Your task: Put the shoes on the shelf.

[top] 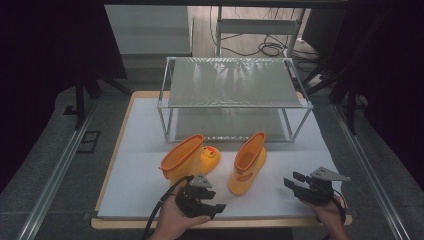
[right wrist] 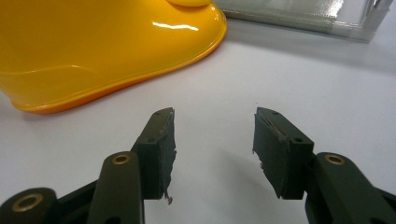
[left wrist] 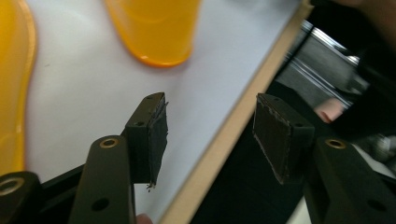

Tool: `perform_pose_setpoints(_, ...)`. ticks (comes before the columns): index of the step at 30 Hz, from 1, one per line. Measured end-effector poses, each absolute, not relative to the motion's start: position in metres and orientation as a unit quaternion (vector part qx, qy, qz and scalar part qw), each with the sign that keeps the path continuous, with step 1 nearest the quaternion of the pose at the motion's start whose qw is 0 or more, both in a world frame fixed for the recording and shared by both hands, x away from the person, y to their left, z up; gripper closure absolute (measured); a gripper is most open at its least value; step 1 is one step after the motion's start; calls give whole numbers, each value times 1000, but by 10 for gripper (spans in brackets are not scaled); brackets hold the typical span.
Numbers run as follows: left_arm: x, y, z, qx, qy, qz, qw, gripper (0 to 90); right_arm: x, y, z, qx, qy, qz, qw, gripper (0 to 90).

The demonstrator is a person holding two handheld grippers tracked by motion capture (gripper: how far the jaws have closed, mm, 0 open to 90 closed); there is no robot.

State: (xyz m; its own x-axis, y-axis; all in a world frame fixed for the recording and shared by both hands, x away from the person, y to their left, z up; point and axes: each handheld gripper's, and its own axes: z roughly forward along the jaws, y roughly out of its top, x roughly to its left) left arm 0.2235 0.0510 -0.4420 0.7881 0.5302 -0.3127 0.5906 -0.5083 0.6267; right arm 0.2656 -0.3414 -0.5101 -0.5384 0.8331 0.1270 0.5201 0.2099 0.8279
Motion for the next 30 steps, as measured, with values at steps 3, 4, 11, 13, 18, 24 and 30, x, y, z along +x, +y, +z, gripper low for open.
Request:
perform_pose_setpoints(3, 226, 47, -430, 872, 316, -58, 369, 447, 266, -342, -511, 447, 758, 441, 177, 481)
perform_pose_setpoints(4, 227, 47, -427, 873, 315, -58, 368, 447, 266, -341, -511, 448, 758, 440, 178, 481)
perform_pose_setpoints(11, 240, 42, -405, 876, 308, -85, 360, 449, 266, -341, -511, 447, 759, 439, 178, 480)
perform_pose_setpoints(13, 242, 43, -399, 873, 303, -110, 365, 450, 266, -341, -511, 447, 759, 438, 178, 480)
perform_pose_setpoints(18, 246, 46, -379, 874, 298, -116, 366, 457, 266, -341, -511, 445, 758, 442, 177, 479)
perform_pose_setpoints(24, 254, 47, -347, 876, 291, -100, 370, 467, 266, -341, -511, 446, 758, 442, 176, 479)
perform_pose_setpoints(30, 272, 39, -326, 877, 291, -110, 366, 482, 266, -341, -511, 447, 758, 441, 176, 479)
